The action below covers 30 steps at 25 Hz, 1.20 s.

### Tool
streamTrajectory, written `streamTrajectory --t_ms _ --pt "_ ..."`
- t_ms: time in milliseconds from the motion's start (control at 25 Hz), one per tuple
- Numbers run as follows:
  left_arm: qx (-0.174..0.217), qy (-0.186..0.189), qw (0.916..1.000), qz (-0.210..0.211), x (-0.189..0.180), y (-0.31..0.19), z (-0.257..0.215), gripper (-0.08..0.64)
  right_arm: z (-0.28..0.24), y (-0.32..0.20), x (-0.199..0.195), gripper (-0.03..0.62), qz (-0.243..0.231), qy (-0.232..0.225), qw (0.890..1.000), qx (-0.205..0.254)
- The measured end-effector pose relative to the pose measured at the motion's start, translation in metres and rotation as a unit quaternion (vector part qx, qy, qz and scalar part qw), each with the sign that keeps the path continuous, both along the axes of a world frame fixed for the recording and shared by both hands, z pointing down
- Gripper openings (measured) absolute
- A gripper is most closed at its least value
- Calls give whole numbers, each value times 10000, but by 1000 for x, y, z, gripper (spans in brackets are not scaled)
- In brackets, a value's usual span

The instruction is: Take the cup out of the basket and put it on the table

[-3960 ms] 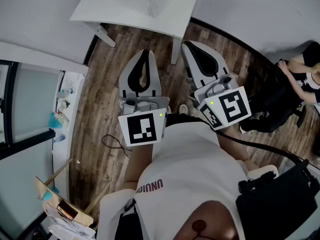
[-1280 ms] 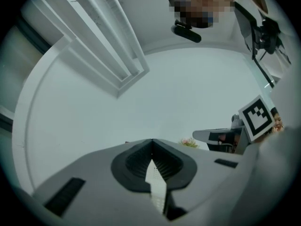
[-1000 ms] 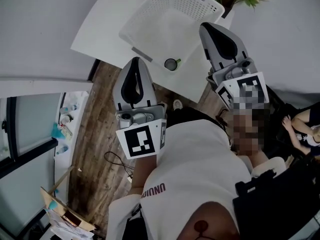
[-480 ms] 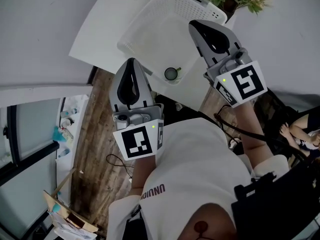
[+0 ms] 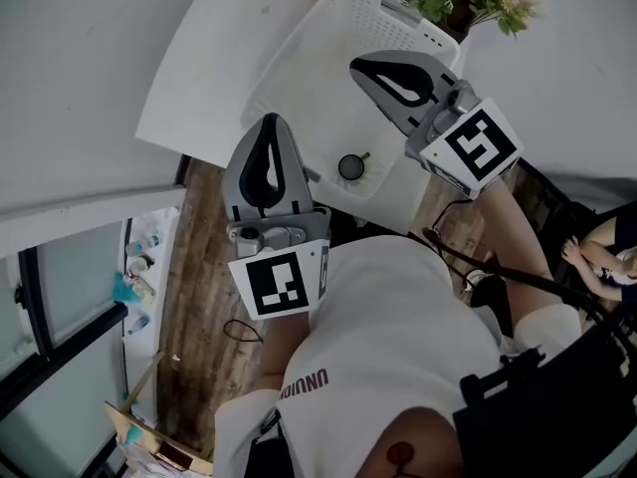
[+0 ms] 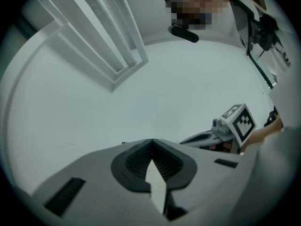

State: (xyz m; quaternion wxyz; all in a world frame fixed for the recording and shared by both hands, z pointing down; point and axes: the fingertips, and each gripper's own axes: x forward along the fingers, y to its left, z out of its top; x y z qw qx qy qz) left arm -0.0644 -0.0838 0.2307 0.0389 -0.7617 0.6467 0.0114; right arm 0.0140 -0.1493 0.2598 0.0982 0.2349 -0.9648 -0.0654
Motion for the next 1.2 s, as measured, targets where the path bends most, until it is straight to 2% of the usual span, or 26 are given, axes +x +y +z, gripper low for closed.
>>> streamTrajectory --t_ms 80,160,240,400,560,720,840,1000,1200 --pt "-164 175 9997 12 -4 -7 4 12 3 -4 -10 20 -360 247 9988 241" --pt "-143 150 9998 66 -7 -14 5 12 10 -6 -18 20 -773 601 9945 372" --pt "-105 103 9998 130 -10 -21 7 12 24 -11 -24 20 -1051 959 9896 229" --pt "-344 266 9988 215 -11 -29 17 12 46 -18 -35 20 -1308 1411 9813 20" --pt "-473 296 9981 266 -15 -36 25 12 65 -15 -48 21 -1632 1412 9761 -267" --pt "-588 313 9974 285 -19 -41 32 12 91 -6 -55 25 -2174 1761 9584 -568" --pt "-635 358 9969 283 -22 -47 37 12 112 -4 -57 53 -2440 2058 9448 -741" --pt "-726 436 9960 302 -22 -48 41 12 137 7 -58 95 -2822 2523 9198 -1033" --pt "-789 510 9949 373 -17 -50 45 12 160 18 -59 97 -3302 2962 8896 -1086"
